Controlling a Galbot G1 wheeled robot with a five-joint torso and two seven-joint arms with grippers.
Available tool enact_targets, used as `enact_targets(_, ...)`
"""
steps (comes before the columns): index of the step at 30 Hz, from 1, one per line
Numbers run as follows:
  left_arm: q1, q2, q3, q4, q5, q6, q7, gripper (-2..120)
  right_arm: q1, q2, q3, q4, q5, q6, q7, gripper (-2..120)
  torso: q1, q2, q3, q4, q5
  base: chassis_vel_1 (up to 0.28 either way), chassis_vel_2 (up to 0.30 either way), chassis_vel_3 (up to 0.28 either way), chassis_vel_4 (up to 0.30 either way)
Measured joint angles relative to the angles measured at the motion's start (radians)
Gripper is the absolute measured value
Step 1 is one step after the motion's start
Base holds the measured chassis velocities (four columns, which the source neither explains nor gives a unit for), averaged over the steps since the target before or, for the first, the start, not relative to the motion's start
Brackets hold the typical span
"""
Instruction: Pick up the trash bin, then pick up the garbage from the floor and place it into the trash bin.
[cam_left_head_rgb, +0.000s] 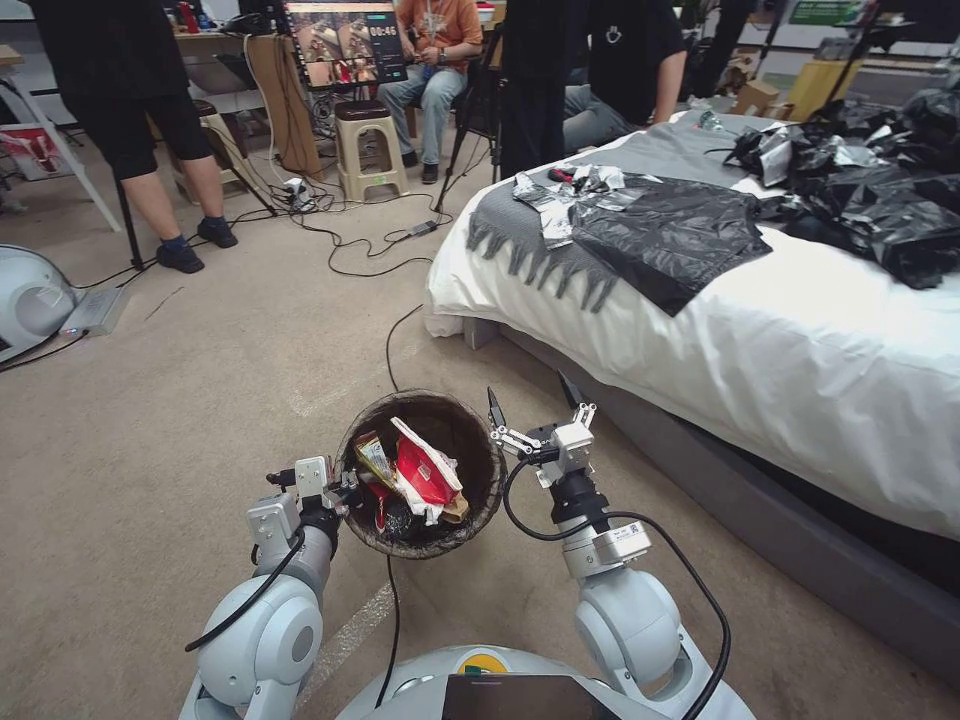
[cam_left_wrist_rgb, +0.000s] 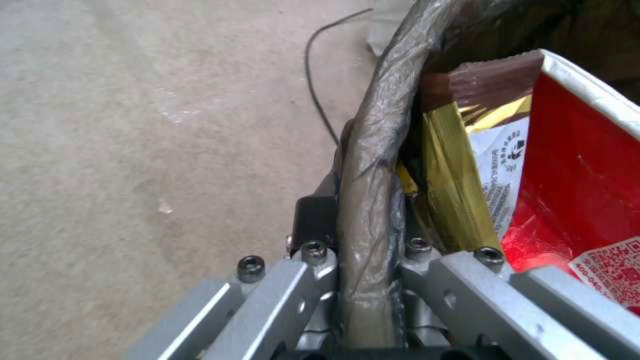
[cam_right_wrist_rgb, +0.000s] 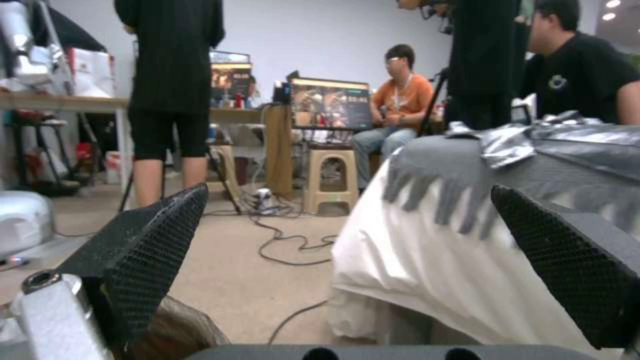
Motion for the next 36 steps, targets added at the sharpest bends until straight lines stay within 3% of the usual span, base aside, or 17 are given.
enact_targets(36,0.007,0.002,0.001,-0.012,0.001,-0.008,0.006,4,0.013,-0.010,0.022,0.003,0.033,-0.005,0.003,100,0.000,0.000,0.000,0.0000,0.0000,0.117,0.115,0.119,0.115)
